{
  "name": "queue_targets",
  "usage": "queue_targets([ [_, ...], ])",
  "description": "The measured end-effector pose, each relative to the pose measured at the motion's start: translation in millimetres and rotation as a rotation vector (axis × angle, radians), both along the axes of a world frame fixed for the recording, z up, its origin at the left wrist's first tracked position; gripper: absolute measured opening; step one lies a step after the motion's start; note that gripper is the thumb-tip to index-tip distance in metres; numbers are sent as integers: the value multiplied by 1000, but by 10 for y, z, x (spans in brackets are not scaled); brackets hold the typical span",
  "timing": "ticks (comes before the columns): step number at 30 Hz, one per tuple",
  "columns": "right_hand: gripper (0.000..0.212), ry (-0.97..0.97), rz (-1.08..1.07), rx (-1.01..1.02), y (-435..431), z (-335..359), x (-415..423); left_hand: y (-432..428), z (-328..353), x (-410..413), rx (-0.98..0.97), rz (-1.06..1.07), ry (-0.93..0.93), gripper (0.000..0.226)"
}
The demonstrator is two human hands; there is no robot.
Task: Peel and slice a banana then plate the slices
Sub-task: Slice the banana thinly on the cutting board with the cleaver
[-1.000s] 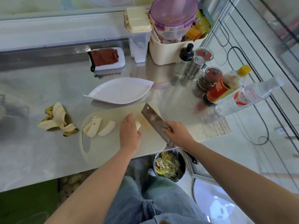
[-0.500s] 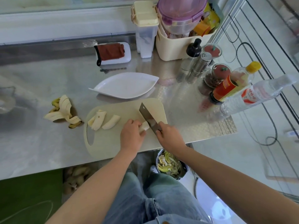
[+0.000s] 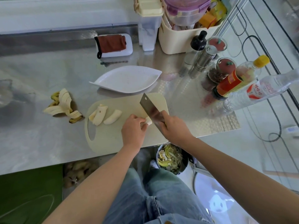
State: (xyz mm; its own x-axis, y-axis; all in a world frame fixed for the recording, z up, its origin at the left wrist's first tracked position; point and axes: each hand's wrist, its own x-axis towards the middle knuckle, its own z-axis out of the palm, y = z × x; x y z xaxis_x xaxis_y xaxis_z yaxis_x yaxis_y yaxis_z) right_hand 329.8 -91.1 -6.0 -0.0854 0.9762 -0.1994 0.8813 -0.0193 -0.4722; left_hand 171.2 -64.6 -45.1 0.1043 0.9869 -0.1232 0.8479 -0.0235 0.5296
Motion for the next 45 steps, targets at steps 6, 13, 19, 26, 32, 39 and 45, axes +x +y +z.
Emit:
queue_targets([
  [6,19,-64,9,-18,12,30,-16,20,-10,1,-27,23,-23,17],
  [13,18,-79,19,-27,41,68,-29,18,-20,2,-43,33,-47,16],
  [19,20,-104,22,-48,51,66,-46,12,-26,3,-43,31,-35,16],
  [26,21,-114,26,-96,29,-18,-104,13,-28,9,-37,22,-39,15],
  [32,18,-95,-3,-85,0,-81,-127,2,-17,-11,-27,18,-27,19],
  [39,16,-28,5,-12,58,-20,-120,-14,-28,-39,-18,37,-52,20],
  [45,20,-59,11,-31,63,-18,-124,-7,-31,-27,-31,45,-52,18],
])
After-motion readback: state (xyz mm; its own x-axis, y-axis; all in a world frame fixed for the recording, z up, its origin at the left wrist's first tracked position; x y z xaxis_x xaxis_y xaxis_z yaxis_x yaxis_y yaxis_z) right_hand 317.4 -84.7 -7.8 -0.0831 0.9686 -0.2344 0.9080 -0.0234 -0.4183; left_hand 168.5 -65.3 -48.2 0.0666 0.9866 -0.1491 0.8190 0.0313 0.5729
